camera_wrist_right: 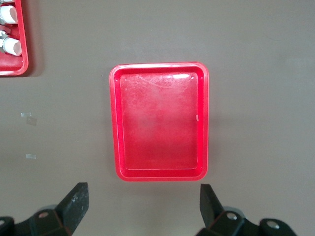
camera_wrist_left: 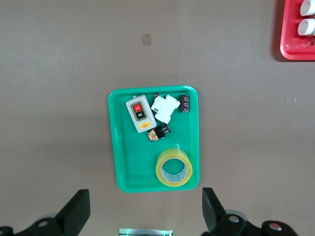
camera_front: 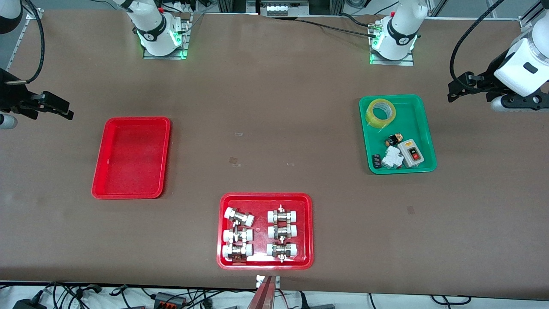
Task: Left arm passes tape to right arm into tray
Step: 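Move the left gripper down over the yellow tape roll in the green tray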
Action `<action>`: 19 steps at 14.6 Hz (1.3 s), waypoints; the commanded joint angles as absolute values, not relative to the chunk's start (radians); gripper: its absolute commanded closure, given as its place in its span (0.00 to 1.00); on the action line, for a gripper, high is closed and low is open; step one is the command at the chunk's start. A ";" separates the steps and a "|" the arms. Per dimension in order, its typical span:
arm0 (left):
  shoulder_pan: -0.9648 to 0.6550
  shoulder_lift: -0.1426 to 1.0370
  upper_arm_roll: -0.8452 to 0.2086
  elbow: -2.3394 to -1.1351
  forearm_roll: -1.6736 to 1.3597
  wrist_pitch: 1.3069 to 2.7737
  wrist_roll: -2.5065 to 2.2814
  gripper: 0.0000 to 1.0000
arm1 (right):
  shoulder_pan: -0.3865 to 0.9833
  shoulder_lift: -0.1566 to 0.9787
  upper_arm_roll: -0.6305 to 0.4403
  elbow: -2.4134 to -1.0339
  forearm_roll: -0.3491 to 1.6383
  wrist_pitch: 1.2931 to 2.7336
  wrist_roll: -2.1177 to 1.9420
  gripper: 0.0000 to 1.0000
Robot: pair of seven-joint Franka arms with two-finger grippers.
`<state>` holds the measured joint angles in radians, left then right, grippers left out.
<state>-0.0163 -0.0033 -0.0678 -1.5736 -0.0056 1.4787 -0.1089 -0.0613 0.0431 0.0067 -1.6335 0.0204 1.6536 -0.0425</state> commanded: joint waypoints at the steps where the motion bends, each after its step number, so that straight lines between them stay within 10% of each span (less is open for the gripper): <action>1: -0.026 0.005 -0.055 -1.551 -0.017 1.465 -0.091 0.00 | -0.071 0.020 0.017 -1.652 0.017 1.640 -0.058 0.00; 10: -0.029 0.005 -0.057 -1.609 -0.017 1.413 -0.081 0.00 | -0.074 0.020 0.015 -1.649 0.017 1.654 -0.057 0.00; 19: -0.028 0.038 -0.075 -2.191 -0.083 1.846 -0.104 0.00 | -0.074 0.026 0.015 -1.638 0.026 1.651 -0.057 0.00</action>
<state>-0.0393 0.0785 -0.0741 -2.0243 -0.0613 1.7111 -0.1078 -0.0627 0.0412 0.0077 -1.6346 0.0197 1.6505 -0.0428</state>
